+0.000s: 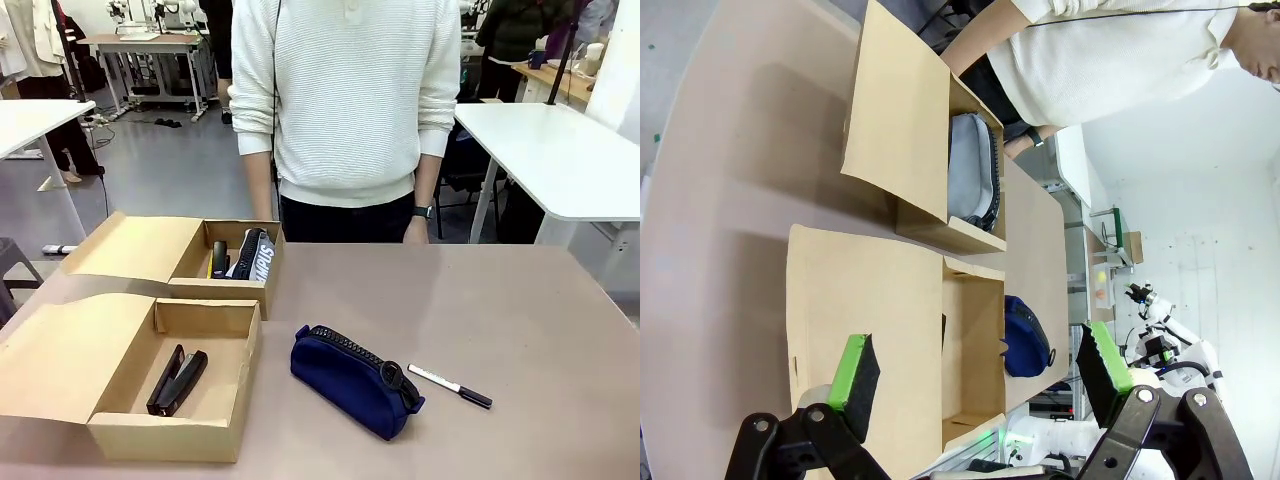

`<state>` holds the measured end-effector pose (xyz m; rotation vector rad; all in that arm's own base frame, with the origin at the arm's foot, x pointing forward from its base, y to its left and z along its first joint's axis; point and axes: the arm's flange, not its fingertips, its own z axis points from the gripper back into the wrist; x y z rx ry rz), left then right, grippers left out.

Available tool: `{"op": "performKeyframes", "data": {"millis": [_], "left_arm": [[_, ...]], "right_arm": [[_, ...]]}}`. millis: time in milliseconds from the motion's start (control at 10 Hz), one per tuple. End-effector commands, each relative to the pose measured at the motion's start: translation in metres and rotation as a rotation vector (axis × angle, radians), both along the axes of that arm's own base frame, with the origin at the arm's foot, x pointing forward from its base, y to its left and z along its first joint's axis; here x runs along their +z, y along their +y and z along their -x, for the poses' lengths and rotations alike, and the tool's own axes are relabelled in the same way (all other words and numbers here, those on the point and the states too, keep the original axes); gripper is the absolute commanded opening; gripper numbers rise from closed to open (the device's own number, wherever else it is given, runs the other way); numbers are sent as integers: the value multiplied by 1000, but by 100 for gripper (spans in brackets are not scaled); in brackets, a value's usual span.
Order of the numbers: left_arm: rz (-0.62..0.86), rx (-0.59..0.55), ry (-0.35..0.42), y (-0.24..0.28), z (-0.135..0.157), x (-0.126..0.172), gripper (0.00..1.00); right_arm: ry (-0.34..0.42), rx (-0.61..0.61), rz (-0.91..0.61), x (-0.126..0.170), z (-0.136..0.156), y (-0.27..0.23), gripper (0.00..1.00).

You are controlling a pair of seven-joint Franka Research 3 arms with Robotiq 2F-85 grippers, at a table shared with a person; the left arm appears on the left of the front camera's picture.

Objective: Place items inside the box.
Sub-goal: Pick up a Pencil pouch or Stapler and place it inside the Mailer Box closest to the robot.

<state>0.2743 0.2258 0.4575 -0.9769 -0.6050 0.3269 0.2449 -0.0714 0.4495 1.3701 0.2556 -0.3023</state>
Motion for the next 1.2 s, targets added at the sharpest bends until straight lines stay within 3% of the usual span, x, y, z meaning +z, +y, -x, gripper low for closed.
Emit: {"op": "performKeyframes", "data": {"millis": [0,800,900,1100], "left_arm": [[6,-5,-26,-1,-1,-1,100],[6,-5,-26,-1,-1,-1,100],[6,-5,-26,-1,-1,-1,100],[6,-5,-26,-1,-1,-1,100]], "right_arm": [[-23,-4,-12,4,0,-4,100],[-23,-4,-12,4,0,-4,100],[3,-10,-1,0,2,-3,100],[-24,160,230,20,-37,51,100]]}}
